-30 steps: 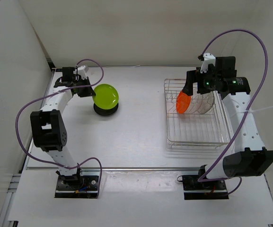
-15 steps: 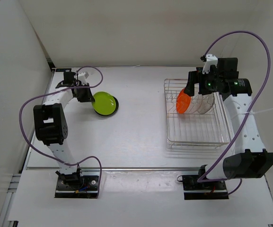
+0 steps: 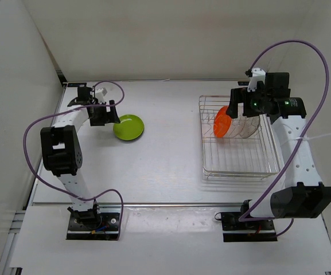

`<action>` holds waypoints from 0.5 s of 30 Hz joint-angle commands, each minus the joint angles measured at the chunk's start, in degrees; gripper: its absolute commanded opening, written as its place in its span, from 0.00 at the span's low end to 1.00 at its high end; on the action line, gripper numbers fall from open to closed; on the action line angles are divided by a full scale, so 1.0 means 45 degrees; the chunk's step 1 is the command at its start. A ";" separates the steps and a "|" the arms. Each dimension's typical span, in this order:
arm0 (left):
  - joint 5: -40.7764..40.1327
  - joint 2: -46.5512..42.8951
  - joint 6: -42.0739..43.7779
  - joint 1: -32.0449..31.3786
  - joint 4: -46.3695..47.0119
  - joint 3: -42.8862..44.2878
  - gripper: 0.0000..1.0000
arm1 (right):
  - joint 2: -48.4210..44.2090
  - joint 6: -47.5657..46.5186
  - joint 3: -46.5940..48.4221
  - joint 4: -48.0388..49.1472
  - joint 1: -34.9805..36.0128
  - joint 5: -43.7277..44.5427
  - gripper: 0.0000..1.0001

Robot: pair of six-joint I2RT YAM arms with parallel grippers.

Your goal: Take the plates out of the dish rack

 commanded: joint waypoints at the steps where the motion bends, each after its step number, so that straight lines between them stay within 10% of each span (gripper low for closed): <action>1: -0.1578 -0.1990 0.0209 -0.0376 -0.0485 0.0802 1.00 | 0.0076 -0.0437 -0.0251 0.0536 -0.0073 0.1987 1.00; 15: -0.6601 -0.7204 0.0952 -0.1511 -0.2107 0.1000 1.00 | 0.1991 -0.1532 -0.0349 0.1629 0.0824 0.5037 0.80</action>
